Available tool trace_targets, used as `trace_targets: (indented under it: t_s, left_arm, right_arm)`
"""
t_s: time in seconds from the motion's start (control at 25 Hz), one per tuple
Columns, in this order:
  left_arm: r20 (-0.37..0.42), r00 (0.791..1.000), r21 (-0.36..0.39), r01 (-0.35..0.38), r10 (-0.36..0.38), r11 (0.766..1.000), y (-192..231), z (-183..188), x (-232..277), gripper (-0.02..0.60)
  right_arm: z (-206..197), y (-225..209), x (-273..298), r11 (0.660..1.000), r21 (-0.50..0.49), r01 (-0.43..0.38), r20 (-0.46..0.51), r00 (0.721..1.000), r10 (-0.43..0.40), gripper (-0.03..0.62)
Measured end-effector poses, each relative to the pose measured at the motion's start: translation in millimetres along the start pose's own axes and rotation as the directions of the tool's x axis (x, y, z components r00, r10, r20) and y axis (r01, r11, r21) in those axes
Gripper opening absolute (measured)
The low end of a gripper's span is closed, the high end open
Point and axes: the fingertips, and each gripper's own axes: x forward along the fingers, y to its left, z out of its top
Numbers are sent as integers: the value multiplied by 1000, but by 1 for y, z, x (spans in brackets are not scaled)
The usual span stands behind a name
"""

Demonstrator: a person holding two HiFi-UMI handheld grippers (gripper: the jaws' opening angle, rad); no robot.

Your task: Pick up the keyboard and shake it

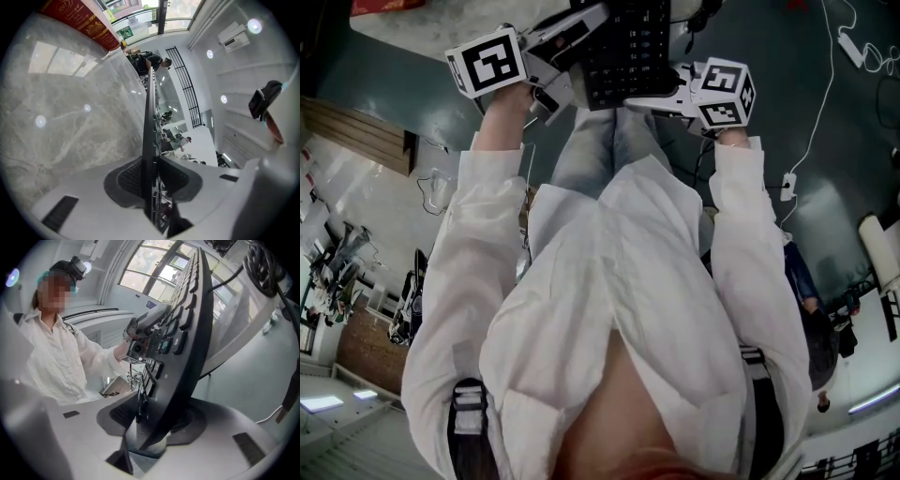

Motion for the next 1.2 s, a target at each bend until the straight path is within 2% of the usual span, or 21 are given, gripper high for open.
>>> trace_targets:
  t_s: [0.28, 0.44, 0.6, 0.88, 1.2]
  left_arm:
    - [-18, 1000, 29, 19, -18, 999, -2, -2, 0, 92]
    - [-8, 1000, 21, 14, -14, 1000, -1, -1, 0, 86]
    - [13, 1000, 2, 28, -28, 1000, 0, 0, -1, 80]
    - [33, 999, -31, 40, -39, 999, 2, -1, -2, 80]
    - [51, 996, -34, 74, -72, 997, -1, 0, -2, 75]
  right_arm:
    - [-3, -2, 0, 998, 48, 28, -37, 999, -26, 186]
    - [-2, 2, -1, 996, 89, 2, -36, 999, 2, 192]
    - [3, 7, -5, 991, 135, -14, -17, 1000, 17, 232]
    - [1, 3, -14, 985, 146, 90, -44, 995, -84, 268]
    - [-6, -8, -29, 973, 83, 215, -110, 973, -205, 269]
